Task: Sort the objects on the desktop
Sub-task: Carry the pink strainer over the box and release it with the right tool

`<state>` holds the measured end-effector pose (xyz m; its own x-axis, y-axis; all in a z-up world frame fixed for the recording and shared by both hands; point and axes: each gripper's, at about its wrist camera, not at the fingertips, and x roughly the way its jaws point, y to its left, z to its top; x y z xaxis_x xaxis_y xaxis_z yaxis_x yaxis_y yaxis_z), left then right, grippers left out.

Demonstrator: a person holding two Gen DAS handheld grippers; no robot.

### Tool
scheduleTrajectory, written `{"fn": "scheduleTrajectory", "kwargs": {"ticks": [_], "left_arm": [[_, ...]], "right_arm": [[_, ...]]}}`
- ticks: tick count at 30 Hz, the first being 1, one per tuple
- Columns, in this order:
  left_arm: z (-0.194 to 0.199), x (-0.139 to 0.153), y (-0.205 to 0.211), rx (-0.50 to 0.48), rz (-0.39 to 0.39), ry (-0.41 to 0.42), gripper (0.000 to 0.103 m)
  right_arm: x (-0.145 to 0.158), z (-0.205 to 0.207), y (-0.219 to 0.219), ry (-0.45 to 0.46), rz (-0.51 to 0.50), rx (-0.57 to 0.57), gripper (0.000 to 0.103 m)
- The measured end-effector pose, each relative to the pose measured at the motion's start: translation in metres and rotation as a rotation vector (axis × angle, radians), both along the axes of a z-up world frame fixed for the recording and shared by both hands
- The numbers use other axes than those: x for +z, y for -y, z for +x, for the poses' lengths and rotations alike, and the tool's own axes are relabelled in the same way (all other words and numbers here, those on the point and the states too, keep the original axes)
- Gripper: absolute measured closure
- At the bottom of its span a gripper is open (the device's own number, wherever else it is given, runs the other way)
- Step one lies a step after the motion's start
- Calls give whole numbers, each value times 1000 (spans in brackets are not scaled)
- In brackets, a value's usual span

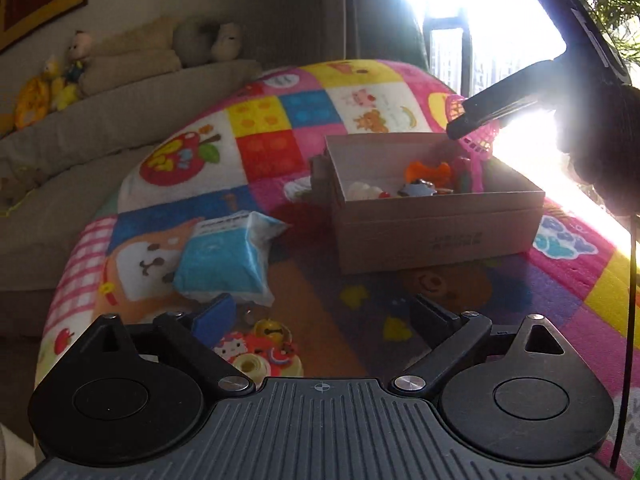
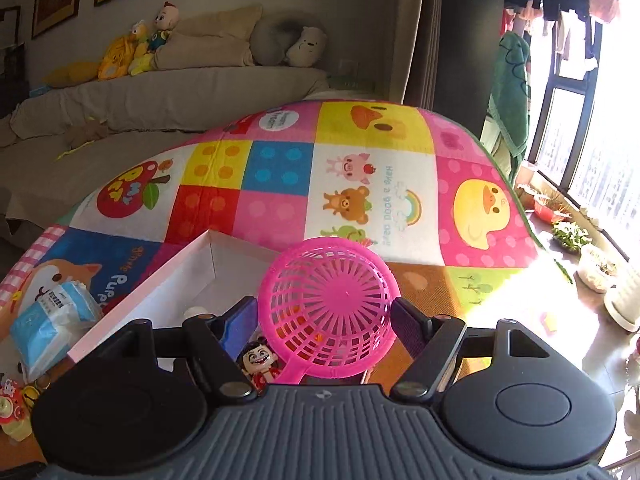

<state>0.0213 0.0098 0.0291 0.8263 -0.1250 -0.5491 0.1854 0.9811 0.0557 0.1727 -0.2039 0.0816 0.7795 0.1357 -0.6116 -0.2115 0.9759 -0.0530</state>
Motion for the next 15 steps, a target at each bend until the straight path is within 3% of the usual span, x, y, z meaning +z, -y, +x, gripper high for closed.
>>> {"fn": "scheduleTrajectory", "kwargs": {"ticks": [2, 6, 10, 12, 14, 15], "left_arm": [[0, -4, -10, 44, -20, -5, 3], [6, -13, -26, 108, -122, -22, 3], [8, -18, -33, 114, -184, -24, 3], [6, -18, -39, 121, -225, -15, 3], [7, -19, -43, 133, -254, -20, 3], [6, -19, -45, 136, -265, -20, 3]], "right_arm": [[-1, -6, 3, -4, 12, -5, 23], [20, -13, -2, 26, 15, 4, 23], [42, -8, -39, 45, -31, 91, 23], [49, 3, -65, 19, -43, 148, 33], [49, 23, -93, -41, -52, 198, 56], [47, 35, -109, -73, -61, 217, 59]]}}
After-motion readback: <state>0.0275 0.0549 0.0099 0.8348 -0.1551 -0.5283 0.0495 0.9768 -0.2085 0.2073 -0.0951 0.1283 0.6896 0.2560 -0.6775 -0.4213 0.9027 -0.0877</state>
